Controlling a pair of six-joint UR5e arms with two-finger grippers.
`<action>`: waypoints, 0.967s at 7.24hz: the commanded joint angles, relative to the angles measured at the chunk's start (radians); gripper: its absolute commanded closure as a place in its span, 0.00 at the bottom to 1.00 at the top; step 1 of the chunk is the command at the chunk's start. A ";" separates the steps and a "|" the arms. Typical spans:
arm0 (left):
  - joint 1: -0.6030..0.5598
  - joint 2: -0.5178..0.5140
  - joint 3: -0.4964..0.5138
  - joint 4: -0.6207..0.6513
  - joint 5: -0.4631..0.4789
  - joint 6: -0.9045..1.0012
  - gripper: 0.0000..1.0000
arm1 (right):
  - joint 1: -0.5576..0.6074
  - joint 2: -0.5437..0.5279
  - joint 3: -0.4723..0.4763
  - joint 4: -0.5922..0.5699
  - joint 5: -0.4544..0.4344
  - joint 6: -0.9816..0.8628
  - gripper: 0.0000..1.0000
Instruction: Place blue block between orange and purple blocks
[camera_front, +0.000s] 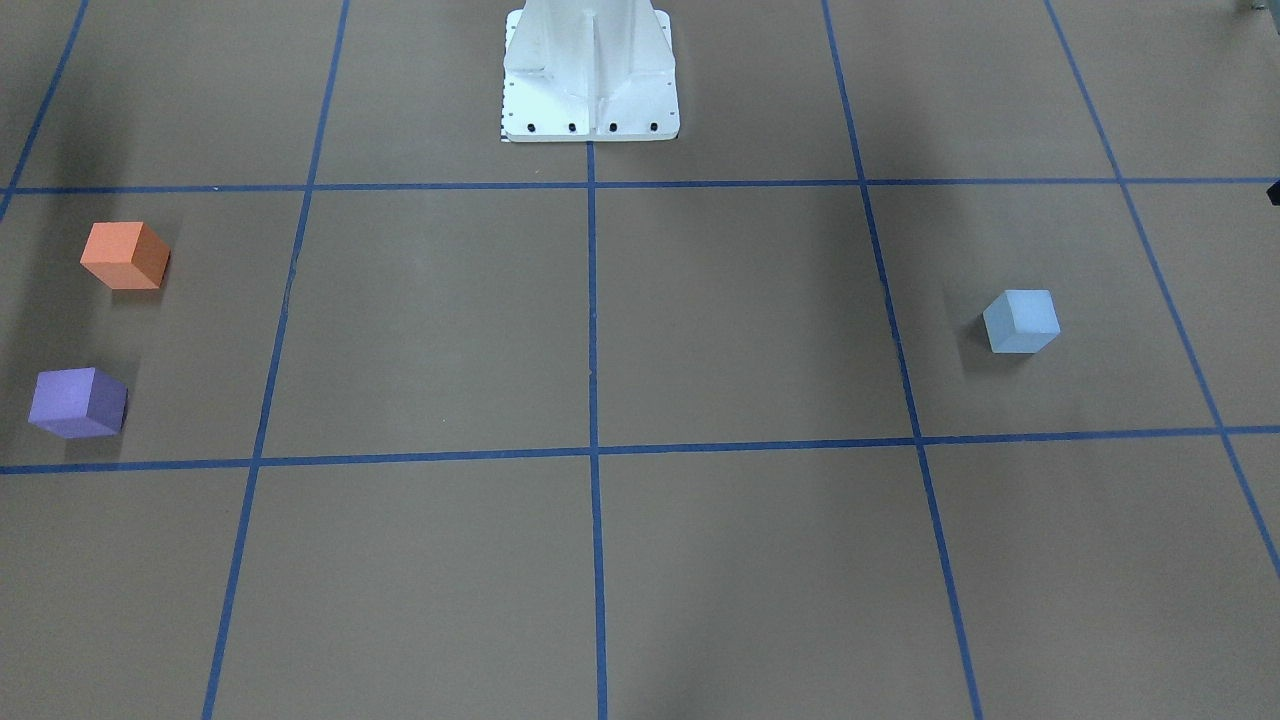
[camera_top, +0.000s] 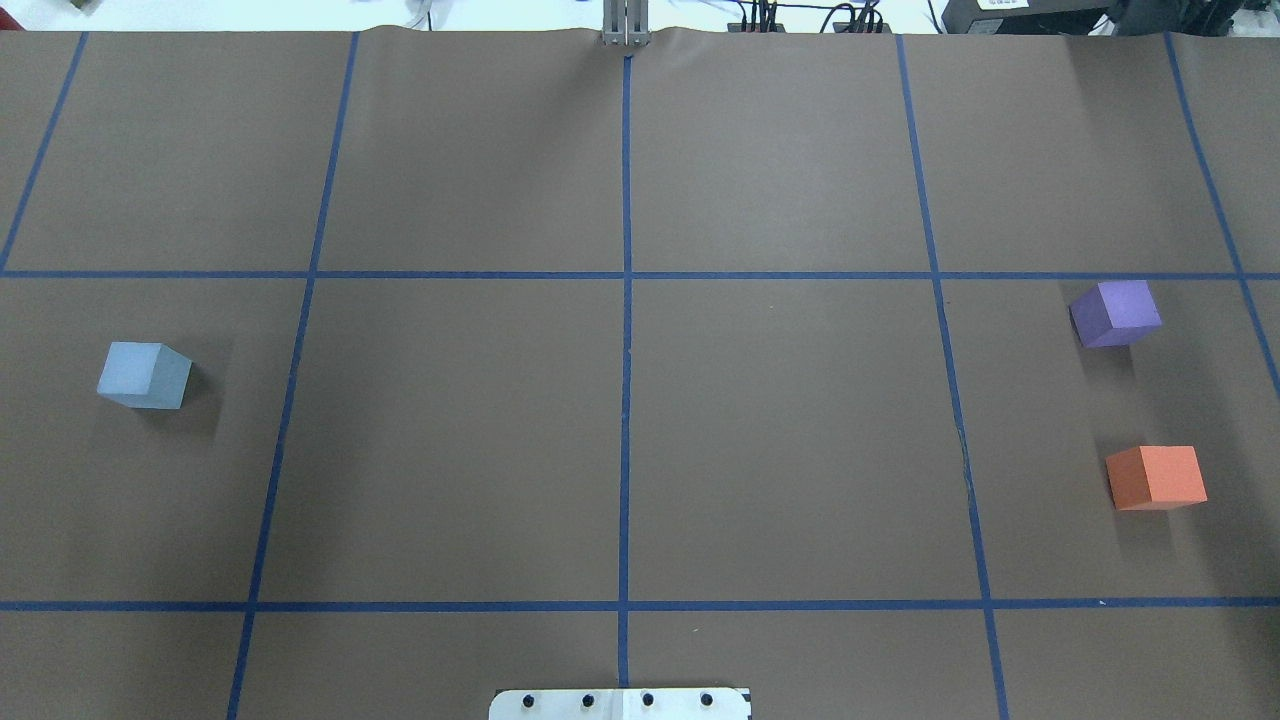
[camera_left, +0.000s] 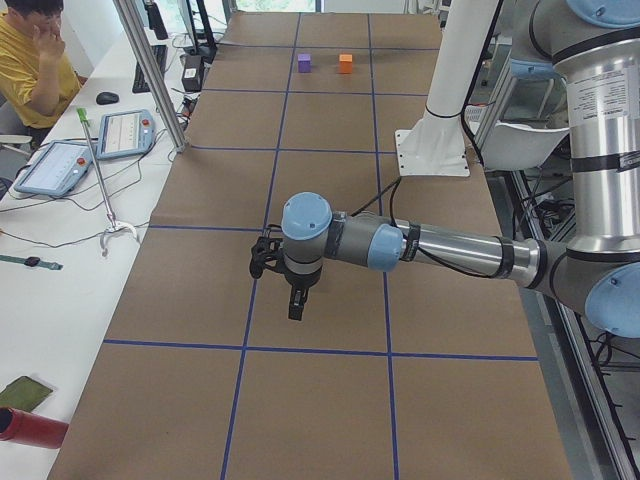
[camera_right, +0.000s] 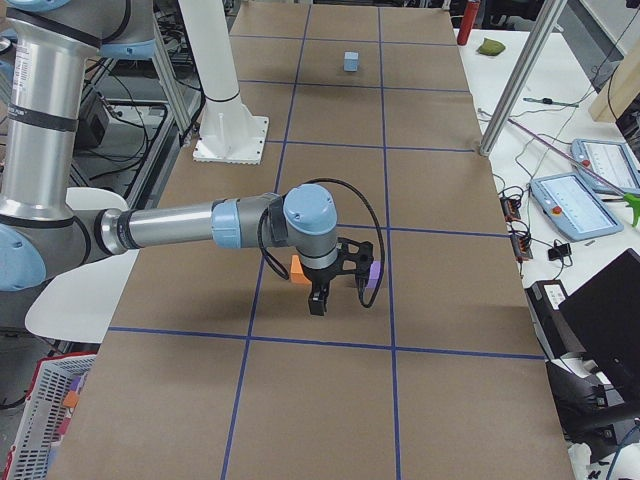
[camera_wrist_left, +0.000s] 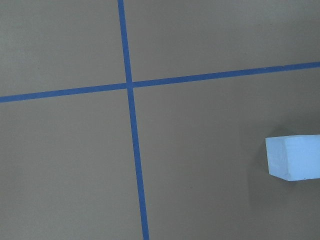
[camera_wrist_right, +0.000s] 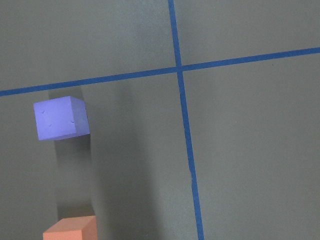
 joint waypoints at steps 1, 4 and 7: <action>-0.001 0.001 -0.010 -0.007 -0.006 -0.004 0.00 | -0.006 0.013 0.001 0.000 0.007 0.000 0.00; 0.004 0.000 -0.006 -0.007 -0.014 -0.006 0.00 | -0.012 0.000 -0.025 0.074 0.055 0.002 0.00; 0.128 -0.049 0.000 -0.037 -0.049 -0.178 0.00 | -0.012 -0.006 -0.024 0.078 0.109 0.006 0.00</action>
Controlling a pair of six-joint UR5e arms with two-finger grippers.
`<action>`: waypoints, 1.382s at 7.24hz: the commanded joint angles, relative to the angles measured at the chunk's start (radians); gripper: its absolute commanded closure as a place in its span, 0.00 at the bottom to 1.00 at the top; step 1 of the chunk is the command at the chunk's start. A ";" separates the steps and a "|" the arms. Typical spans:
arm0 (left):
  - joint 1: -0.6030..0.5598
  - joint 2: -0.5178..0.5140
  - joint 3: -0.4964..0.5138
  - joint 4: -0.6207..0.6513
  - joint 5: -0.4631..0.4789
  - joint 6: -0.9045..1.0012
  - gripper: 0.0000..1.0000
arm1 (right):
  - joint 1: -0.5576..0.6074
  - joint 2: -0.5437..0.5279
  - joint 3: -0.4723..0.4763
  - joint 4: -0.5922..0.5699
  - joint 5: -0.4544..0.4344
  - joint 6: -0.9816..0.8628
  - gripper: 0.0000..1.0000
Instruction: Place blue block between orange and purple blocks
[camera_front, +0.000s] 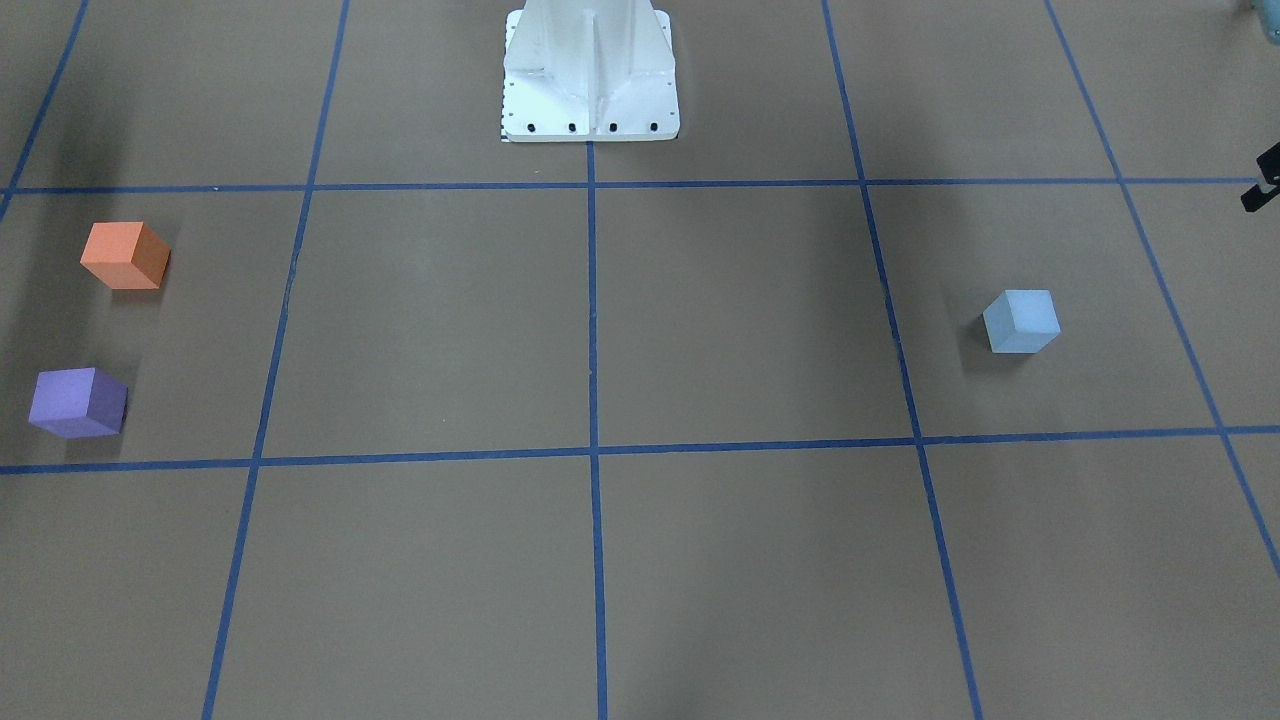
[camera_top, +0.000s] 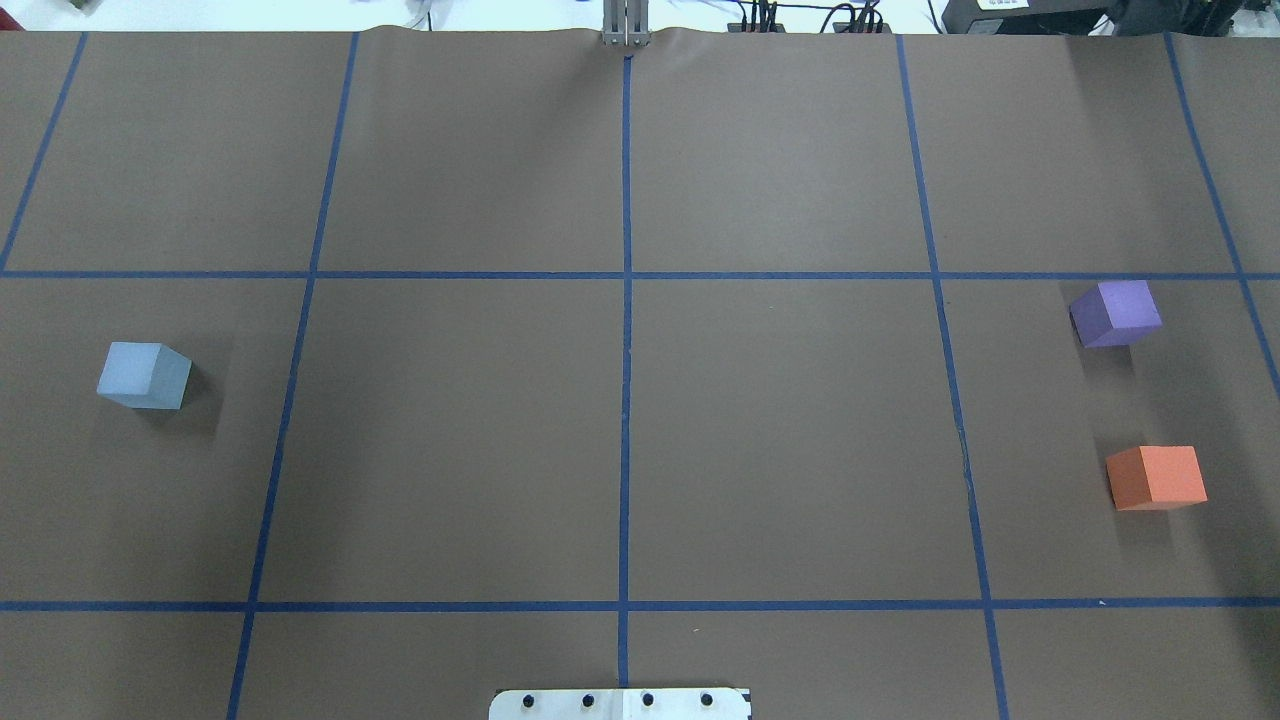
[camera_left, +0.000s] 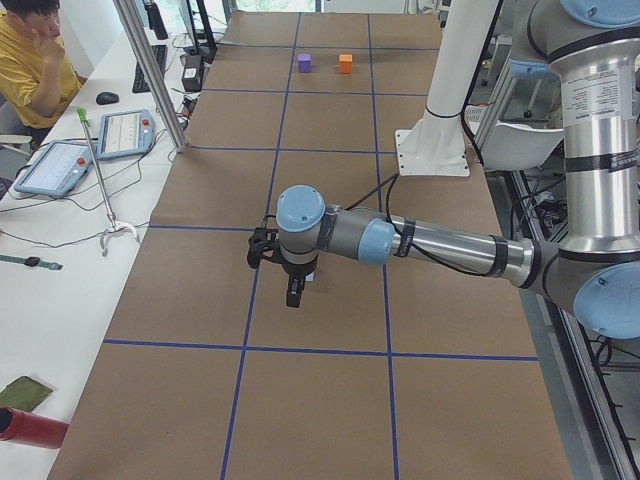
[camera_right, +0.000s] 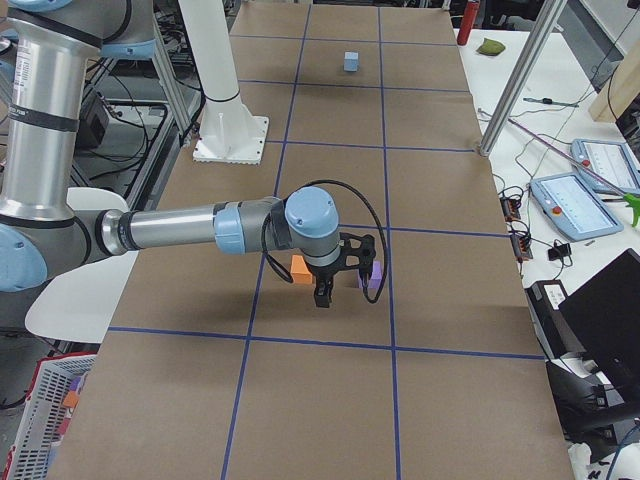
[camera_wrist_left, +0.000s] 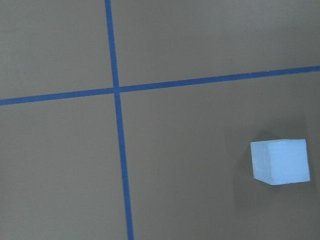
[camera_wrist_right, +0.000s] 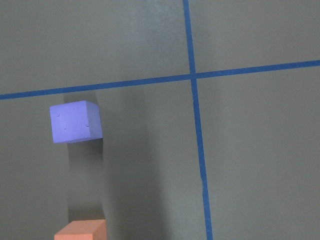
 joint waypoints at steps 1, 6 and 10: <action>0.131 -0.020 0.004 -0.090 0.009 -0.174 0.00 | 0.000 -0.001 -0.002 0.008 0.015 -0.001 0.00; 0.411 -0.193 0.132 -0.183 0.255 -0.541 0.00 | -0.016 -0.014 -0.026 0.035 0.019 0.008 0.00; 0.447 -0.200 0.162 -0.189 0.227 -0.558 0.00 | -0.016 -0.012 -0.025 0.060 0.026 0.007 0.00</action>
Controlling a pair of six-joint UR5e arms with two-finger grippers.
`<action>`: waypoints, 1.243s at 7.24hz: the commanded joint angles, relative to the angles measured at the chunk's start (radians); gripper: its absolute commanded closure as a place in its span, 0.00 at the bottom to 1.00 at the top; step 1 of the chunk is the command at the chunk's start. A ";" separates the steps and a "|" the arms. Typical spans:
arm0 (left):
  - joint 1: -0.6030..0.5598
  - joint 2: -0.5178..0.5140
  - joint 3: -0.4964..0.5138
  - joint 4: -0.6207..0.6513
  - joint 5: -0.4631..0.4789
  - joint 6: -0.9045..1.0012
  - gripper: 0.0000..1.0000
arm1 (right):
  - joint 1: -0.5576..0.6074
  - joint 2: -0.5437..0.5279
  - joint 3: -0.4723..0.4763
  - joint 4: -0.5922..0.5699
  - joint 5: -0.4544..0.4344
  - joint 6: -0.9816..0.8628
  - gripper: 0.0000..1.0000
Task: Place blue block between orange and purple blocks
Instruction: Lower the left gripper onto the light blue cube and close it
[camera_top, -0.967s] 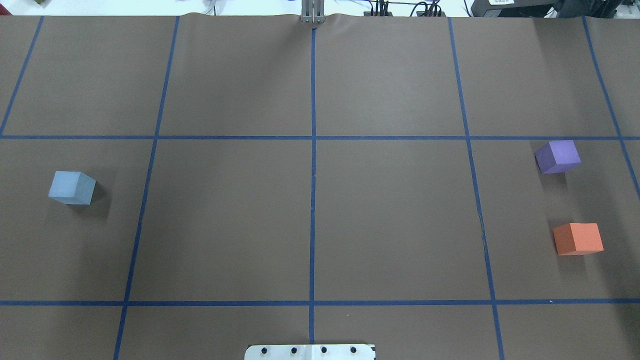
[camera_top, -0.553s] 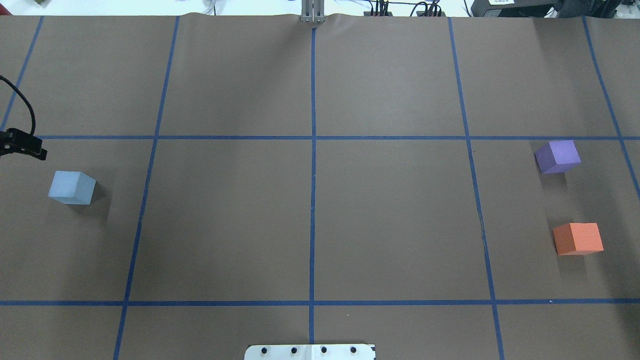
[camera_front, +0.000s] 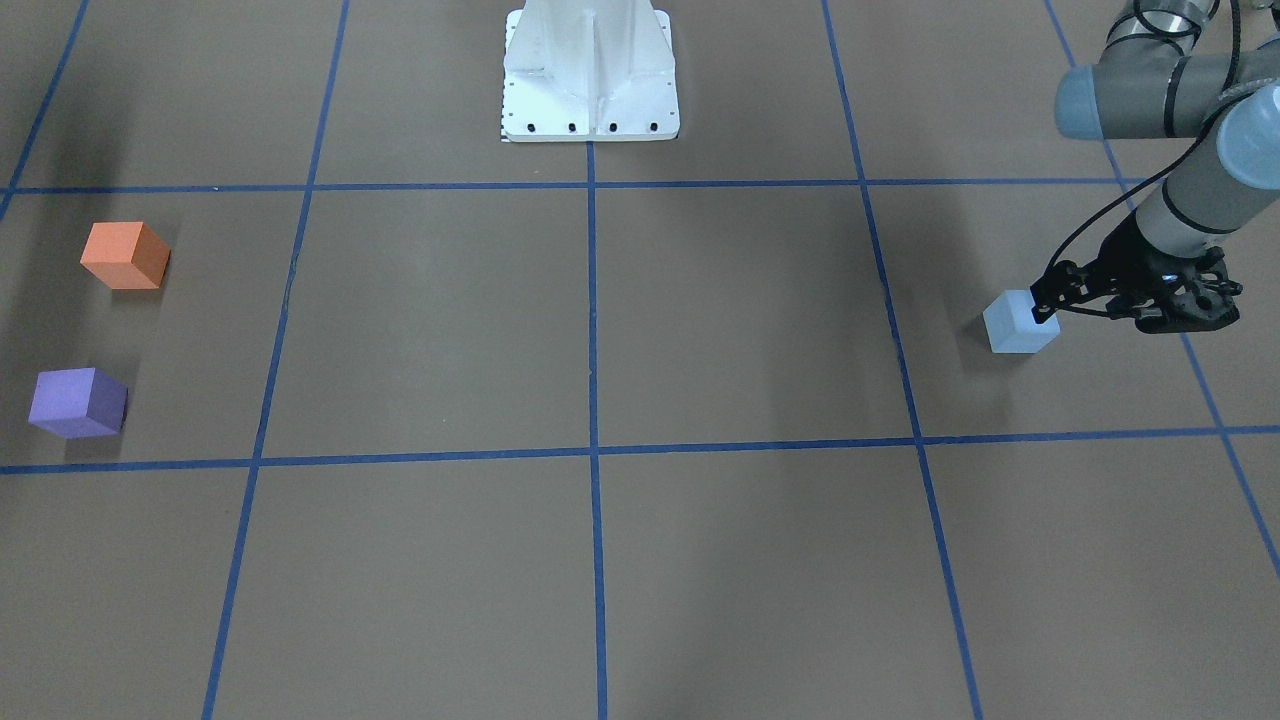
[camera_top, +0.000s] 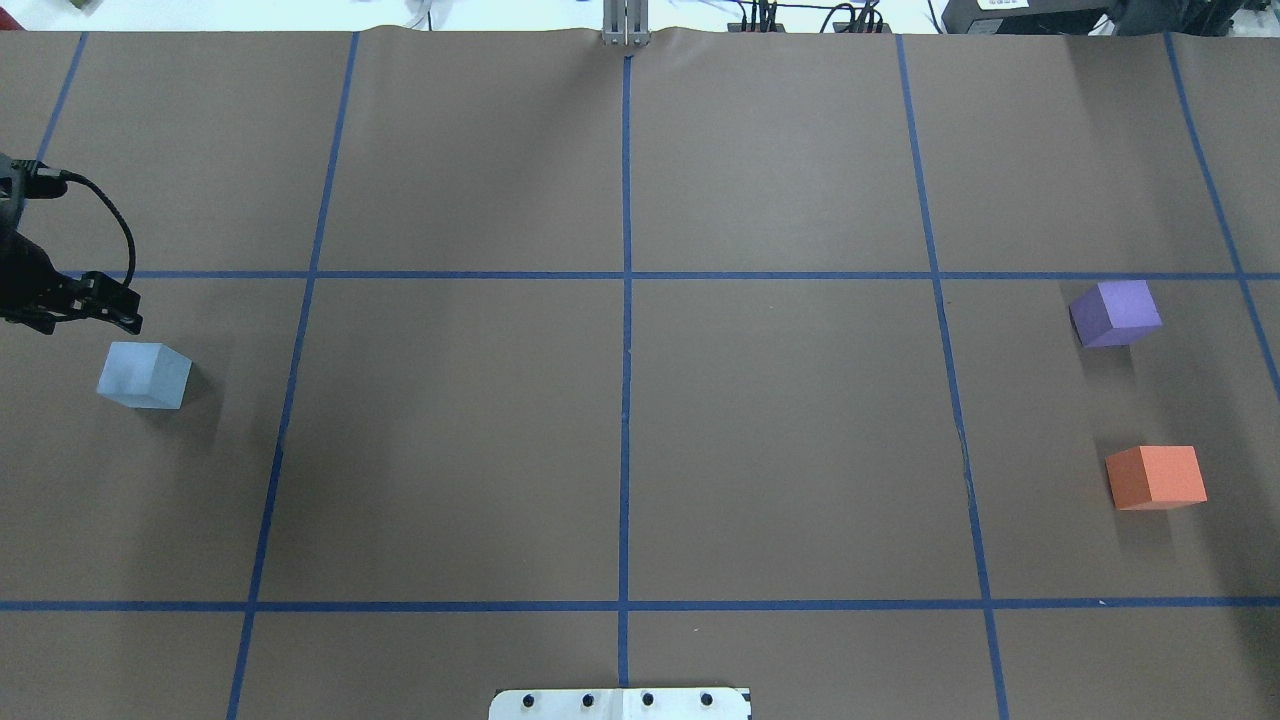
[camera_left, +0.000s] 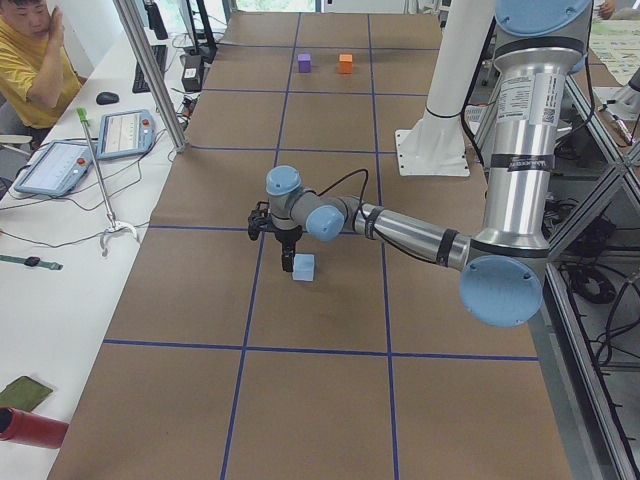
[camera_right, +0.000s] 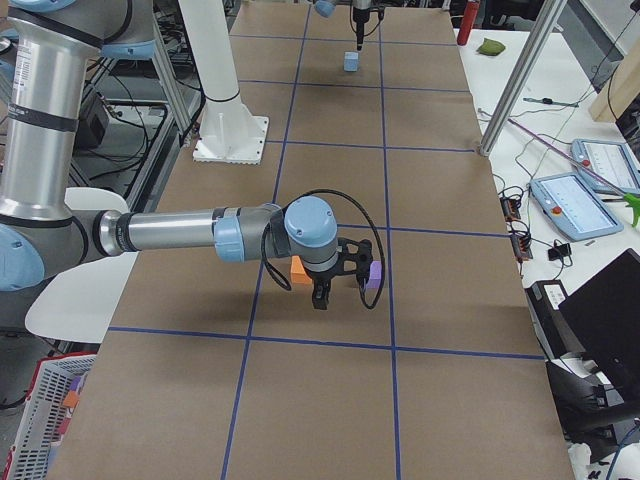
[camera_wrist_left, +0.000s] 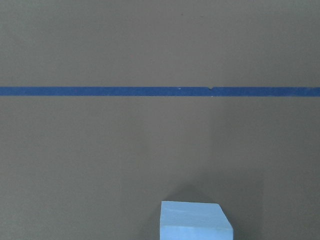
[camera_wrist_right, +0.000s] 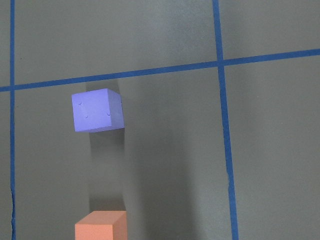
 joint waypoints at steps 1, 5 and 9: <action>0.052 0.002 -0.002 -0.004 -0.002 -0.007 0.00 | 0.000 0.001 -0.002 0.045 0.002 0.001 0.00; 0.111 0.009 0.011 -0.006 0.002 -0.004 0.00 | -0.012 0.001 -0.025 0.050 0.003 -0.001 0.00; 0.112 0.010 0.024 -0.004 0.007 0.013 0.00 | -0.020 0.001 -0.028 0.050 0.003 -0.002 0.00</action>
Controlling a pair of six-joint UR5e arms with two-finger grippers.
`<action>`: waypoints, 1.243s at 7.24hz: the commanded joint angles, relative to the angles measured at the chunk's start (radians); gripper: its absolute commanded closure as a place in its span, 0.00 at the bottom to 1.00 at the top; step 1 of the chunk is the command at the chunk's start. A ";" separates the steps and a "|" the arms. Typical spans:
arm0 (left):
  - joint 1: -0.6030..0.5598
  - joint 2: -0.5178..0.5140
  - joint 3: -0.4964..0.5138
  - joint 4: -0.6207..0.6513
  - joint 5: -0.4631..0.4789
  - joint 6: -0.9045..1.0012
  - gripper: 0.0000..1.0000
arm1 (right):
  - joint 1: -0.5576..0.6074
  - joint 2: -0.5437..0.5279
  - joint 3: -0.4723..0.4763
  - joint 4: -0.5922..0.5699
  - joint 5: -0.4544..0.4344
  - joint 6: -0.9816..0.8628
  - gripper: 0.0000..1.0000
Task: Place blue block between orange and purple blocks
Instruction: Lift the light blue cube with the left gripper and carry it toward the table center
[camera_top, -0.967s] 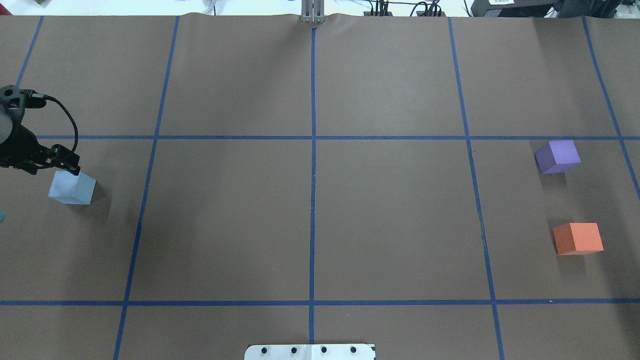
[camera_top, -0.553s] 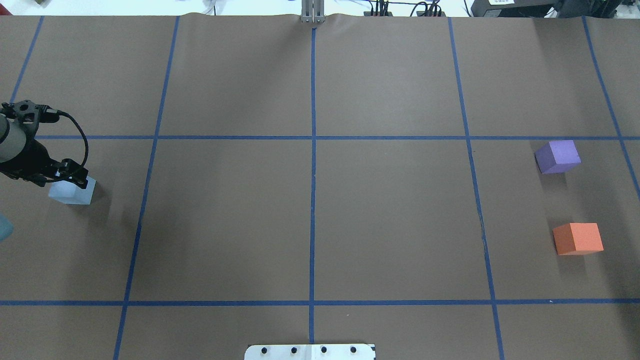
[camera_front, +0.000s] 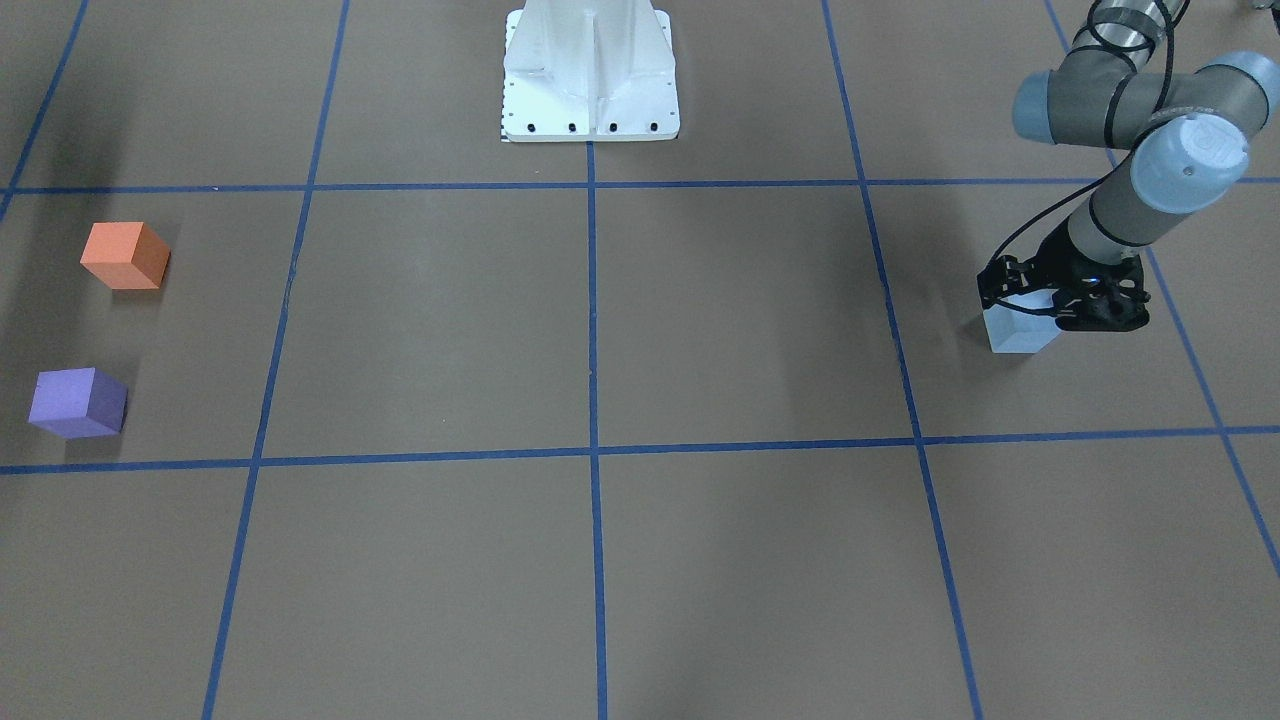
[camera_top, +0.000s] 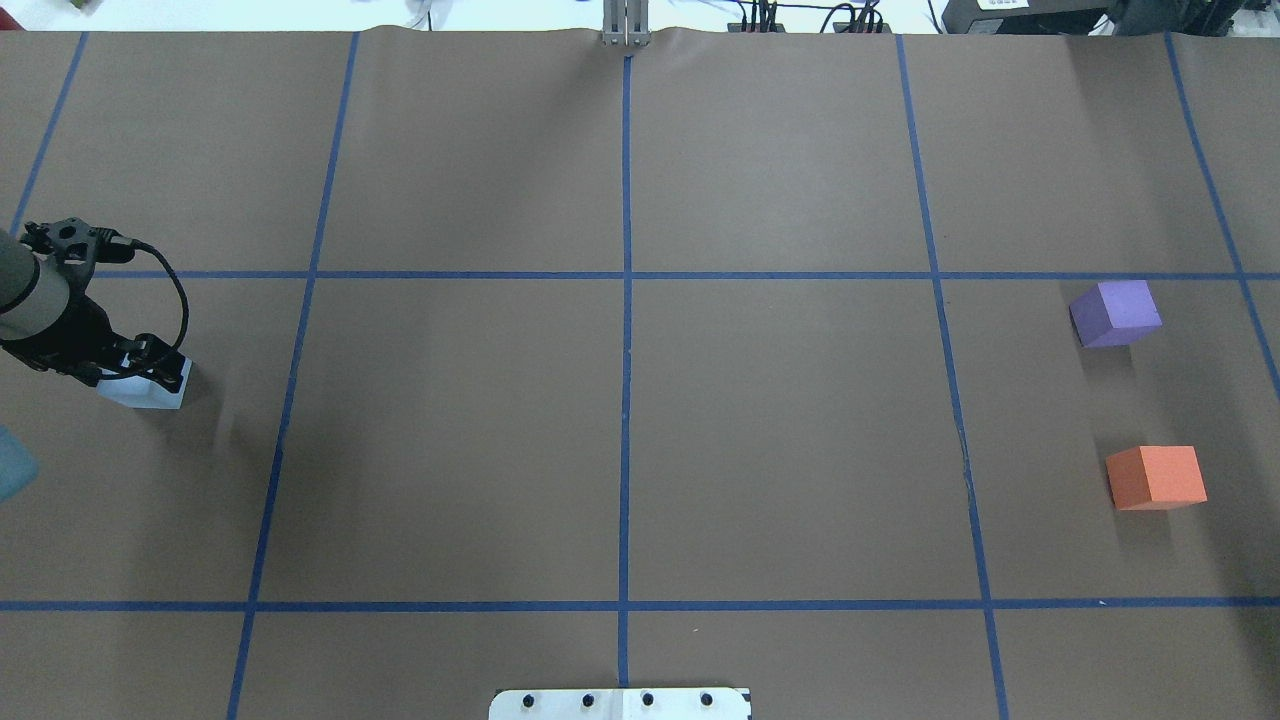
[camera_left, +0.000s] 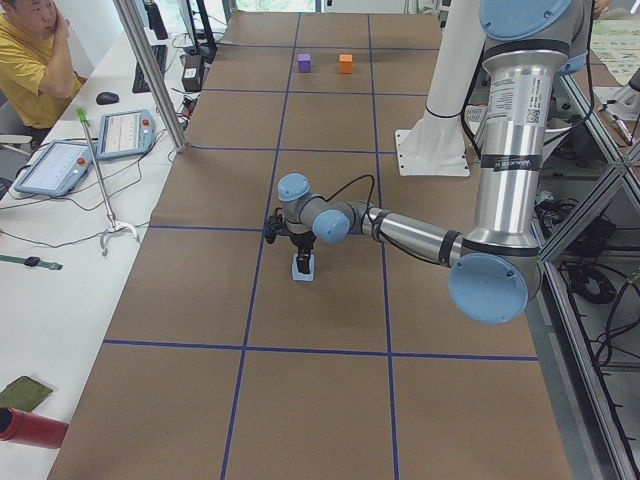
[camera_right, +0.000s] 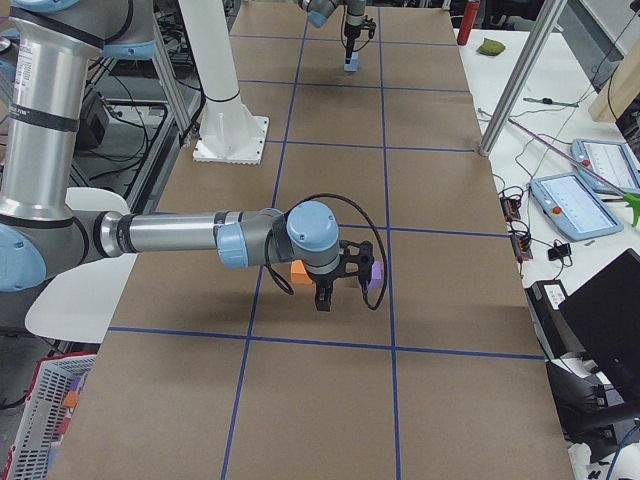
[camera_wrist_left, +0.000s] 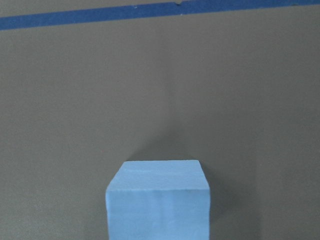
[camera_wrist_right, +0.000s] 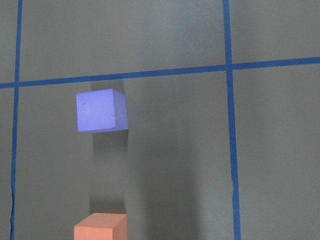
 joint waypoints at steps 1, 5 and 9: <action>0.001 -0.003 0.006 0.000 0.002 0.002 0.00 | -0.003 0.000 -0.001 0.000 0.000 0.000 0.00; 0.005 -0.011 0.026 0.000 0.002 0.002 0.02 | -0.011 0.000 -0.008 0.002 0.000 0.000 0.00; -0.016 -0.031 -0.090 0.020 -0.007 -0.001 1.00 | -0.014 0.000 -0.010 0.002 0.000 0.000 0.00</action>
